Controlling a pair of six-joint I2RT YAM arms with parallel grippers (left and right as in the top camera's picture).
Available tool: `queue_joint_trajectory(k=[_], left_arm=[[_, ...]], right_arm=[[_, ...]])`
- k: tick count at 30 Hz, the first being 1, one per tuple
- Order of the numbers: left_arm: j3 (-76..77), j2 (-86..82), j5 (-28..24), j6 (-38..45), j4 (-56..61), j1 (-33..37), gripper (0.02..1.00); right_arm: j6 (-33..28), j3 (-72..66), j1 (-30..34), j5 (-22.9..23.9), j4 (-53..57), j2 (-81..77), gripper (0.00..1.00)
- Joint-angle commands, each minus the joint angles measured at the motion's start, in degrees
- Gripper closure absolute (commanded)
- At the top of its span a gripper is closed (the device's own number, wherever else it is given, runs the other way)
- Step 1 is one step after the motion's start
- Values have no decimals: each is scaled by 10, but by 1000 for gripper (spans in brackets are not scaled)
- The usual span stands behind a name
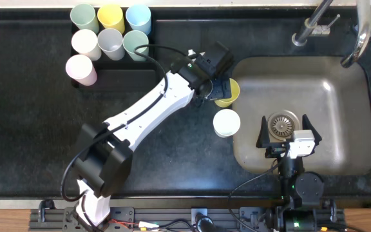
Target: Store Cups
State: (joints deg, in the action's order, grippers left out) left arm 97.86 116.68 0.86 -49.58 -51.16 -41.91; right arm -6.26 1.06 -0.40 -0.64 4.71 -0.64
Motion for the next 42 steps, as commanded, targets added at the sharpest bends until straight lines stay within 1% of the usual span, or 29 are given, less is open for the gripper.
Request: queue_joint_trajectory(k=[1, 6, 8, 9, 10, 11, 12, 13, 19, 23, 27, 30, 34, 37, 40, 42], left_arm=[[6, 14, -3, -15, 2, 4, 18], [9, 14, 1, -15, 5, 5, 18], [10, 14, 3, -15, 5, 6, 56], [13, 14, 6, -15, 3, 7, 143], [15, 14, 8, -14, 3, 7, 259], [16, 14, 10, -14, 3, 7, 489], [16, 14, 12, -14, 3, 7, 794], [16, 14, 13, -12, 3, 7, 982], [16, 13, 19, -13, 6, 9, 982], [16, -12, 21, -13, 5, 23, 982], [16, -72, 52, -13, -12, 57, 982], [16, -117, 60, -16, -48, 111, 982], [16, -152, 49, -20, -100, 208, 982], [16, -159, 31, -19, -139, 279, 982], [10, -158, 16, -16, -157, 334, 982], [5, -158, 14, -15, -162, 357, 982]], right_arm=[[-2, -7, 0, -4, -2, 4, 5], [-2, -7, 0, -4, -2, 4, 5], [-2, -7, 0, -4, -2, 4, 5], [-2, -7, 0, -4, -2, 4, 7], [-2, -7, 0, -4, -2, 4, 3], [-2, -7, 0, -4, -2, 4, 3], [-2, -7, 0, -4, -2, 4, 3], [-2, -7, 0, -4, -2, 4, 5], [-2, -7, 0, -4, -2, 4, 5], [-2, -7, 0, -4, -2, 4, 3], [-2, -7, 0, -4, -2, 4, 3], [-2, -7, 0, -4, -2, 4, 3], [-2, -7, 0, -4, -2, 4, 3], [-2, -7, 0, -4, -2, 4, 5], [-2, -7, 0, -4, -2, 4, 3], [-2, -7, 0, -4, -2, 4, 3]])
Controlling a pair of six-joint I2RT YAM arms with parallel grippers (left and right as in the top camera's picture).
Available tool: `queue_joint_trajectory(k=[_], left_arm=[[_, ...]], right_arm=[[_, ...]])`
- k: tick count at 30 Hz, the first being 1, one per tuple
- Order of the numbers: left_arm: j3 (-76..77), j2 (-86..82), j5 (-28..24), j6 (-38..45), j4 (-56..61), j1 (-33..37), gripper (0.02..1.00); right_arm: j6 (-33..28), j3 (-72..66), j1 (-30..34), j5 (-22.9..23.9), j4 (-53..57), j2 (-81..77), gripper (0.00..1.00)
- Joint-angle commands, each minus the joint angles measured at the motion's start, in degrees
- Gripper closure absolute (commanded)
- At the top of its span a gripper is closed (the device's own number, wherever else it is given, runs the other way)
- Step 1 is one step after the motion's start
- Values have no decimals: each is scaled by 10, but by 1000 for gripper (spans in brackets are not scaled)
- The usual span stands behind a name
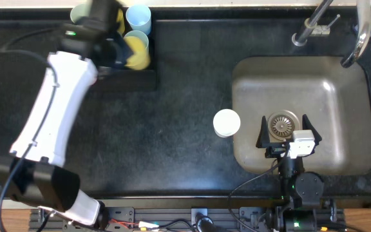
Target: Store Cups
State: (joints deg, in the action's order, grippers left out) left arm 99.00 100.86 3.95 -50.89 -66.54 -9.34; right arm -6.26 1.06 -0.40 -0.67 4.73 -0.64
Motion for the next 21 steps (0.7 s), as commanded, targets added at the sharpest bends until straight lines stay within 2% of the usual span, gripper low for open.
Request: queue_joint_trajectory(k=[1, 10, 21], left_arm=[[-9, 0, -17, -1, -10, 41, 982], [-68, 2, -6, -2, -6, 78, 982], [-92, 11, 2, -2, 60, 86, 982]], right_arm=[[-2, -7, 0, -4, -3, 4, 5], [-2, -7, 0, -3, -3, 4, 5], [-2, -7, 0, -3, -3, 4, 3]])
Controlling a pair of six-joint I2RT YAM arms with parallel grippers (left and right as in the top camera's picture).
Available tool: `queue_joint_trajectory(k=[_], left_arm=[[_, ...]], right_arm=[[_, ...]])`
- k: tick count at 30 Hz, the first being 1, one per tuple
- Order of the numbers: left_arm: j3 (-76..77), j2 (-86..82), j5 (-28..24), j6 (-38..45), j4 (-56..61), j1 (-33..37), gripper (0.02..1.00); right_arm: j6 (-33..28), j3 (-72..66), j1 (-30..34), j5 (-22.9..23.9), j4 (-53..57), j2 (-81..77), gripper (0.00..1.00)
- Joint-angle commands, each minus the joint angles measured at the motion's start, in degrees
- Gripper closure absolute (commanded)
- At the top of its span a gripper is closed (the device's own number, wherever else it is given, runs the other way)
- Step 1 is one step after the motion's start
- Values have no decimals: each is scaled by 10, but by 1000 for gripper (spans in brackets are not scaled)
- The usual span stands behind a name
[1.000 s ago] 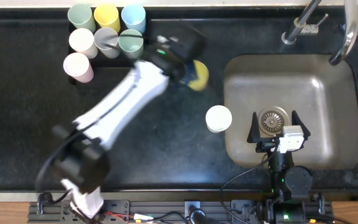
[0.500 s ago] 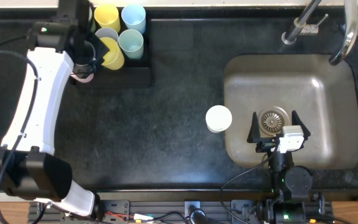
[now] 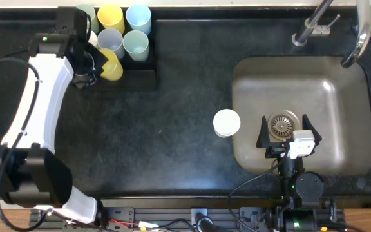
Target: Store Cups
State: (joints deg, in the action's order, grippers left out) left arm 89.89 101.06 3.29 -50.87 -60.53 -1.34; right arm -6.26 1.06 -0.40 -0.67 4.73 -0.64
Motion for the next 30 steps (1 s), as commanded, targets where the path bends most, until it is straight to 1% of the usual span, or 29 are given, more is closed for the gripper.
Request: queue_joint_trajectory(k=[1, 7, 14, 30], left_arm=[[-2, 11, 9, -2, -2, 6, 982], [-2, 26, 11, -2, -6, 7, 982], [-2, 42, 35, -3, -4, 8, 982], [-2, 75, 28, -4, 16, 13, 982]], right_arm=[[-2, -7, 0, -4, -3, 4, 3], [-2, -7, 0, -4, -3, 4, 3], [-2, -7, 0, -4, -3, 4, 3], [-2, -7, 0, -4, -3, 4, 3]])
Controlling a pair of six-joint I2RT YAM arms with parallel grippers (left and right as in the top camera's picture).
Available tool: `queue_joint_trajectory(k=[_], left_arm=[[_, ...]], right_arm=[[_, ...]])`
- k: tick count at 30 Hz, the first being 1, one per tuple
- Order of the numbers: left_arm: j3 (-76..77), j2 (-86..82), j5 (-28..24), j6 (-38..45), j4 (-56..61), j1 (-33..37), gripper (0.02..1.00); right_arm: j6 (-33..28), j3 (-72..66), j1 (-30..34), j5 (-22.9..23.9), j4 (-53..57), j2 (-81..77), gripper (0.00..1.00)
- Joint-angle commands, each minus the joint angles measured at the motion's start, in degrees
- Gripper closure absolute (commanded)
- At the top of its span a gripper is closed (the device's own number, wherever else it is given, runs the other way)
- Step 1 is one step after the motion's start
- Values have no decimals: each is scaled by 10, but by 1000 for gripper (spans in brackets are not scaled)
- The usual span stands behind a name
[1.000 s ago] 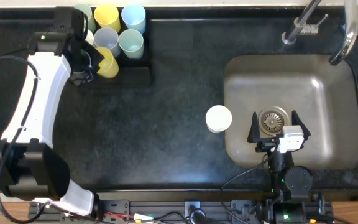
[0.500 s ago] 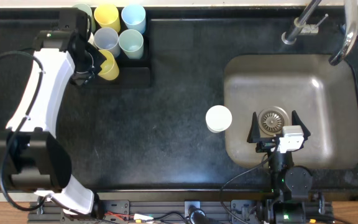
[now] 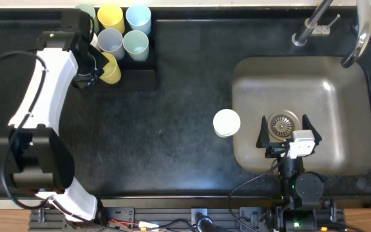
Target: Store Cups
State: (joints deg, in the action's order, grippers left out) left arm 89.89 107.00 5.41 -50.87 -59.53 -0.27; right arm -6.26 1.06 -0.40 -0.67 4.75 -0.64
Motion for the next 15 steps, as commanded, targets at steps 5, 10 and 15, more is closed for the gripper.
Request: queue_joint_trajectory(k=[5, 10, 15], left_arm=[[-2, 28, 7, -4, 7, 2, 982], [-2, 34, 3, -4, 8, 2, 982], [-2, 34, 3, -4, 9, 2, 375]], right_arm=[[-2, -7, 0, -4, -3, 4, 3], [-2, -7, 0, -4, -3, 4, 5], [-2, -7, 0, -4, -3, 4, 3]])
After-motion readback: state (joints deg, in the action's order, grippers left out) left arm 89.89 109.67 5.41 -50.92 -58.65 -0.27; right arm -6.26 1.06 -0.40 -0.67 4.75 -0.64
